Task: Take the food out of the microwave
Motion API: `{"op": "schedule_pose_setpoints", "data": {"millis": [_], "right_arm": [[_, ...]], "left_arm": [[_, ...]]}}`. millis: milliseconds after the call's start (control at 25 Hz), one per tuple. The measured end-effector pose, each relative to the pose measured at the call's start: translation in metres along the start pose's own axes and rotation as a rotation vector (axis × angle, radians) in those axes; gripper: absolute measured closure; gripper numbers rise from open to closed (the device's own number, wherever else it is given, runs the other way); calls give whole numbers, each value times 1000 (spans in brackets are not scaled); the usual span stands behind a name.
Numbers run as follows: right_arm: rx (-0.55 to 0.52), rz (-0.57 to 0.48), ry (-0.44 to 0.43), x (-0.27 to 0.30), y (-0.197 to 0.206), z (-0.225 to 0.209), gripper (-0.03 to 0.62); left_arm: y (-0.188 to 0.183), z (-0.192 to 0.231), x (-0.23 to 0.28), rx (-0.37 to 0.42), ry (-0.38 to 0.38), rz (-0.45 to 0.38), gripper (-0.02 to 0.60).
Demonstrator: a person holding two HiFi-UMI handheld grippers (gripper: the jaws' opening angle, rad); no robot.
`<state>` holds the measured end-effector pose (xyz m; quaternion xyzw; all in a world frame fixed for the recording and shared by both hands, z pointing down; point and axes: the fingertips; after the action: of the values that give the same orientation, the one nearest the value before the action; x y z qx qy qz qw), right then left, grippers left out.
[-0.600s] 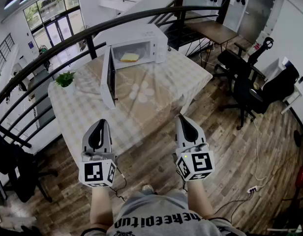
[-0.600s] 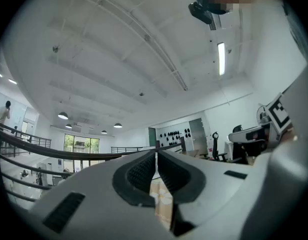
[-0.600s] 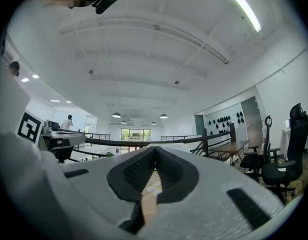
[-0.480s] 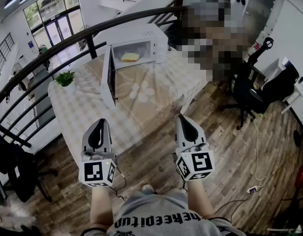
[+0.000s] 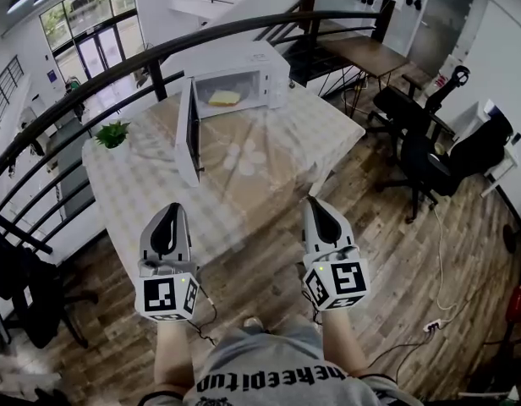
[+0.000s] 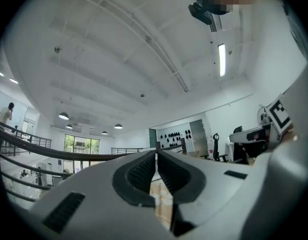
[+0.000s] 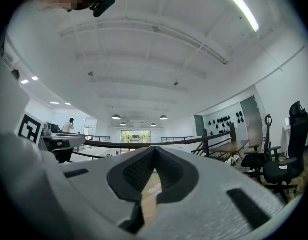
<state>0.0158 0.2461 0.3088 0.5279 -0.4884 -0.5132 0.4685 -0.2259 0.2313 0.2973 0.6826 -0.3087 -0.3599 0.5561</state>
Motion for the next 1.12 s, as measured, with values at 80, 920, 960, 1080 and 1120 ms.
{"op": "schedule_pose_setpoints", "data": {"millis": [80, 920, 960, 1080, 1120], "right_arm": [[9, -1, -1, -1, 1, -1, 589], [2, 2, -74, 87, 11, -13, 589], [3, 3, -79, 97, 12, -14, 589], [7, 3, -87, 127, 13, -22, 589], [7, 2, -88, 137, 13, -25, 589]], "left_arm": [[1, 1, 0, 3, 4, -11, 568], [12, 27, 73, -6, -41, 15, 568], [13, 31, 80, -2, -45, 11, 568], [21, 42, 105, 6, -52, 0, 568], [23, 45, 114, 6, -55, -3, 568]]}}
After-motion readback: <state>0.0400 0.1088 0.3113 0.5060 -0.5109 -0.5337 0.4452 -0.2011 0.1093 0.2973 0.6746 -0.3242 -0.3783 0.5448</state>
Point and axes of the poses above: the fingertips, and each gripper's own axes: x forward along the fingers, z to its left, y out of its underside, and after that the axes turned 15 degrees about y, right-handed
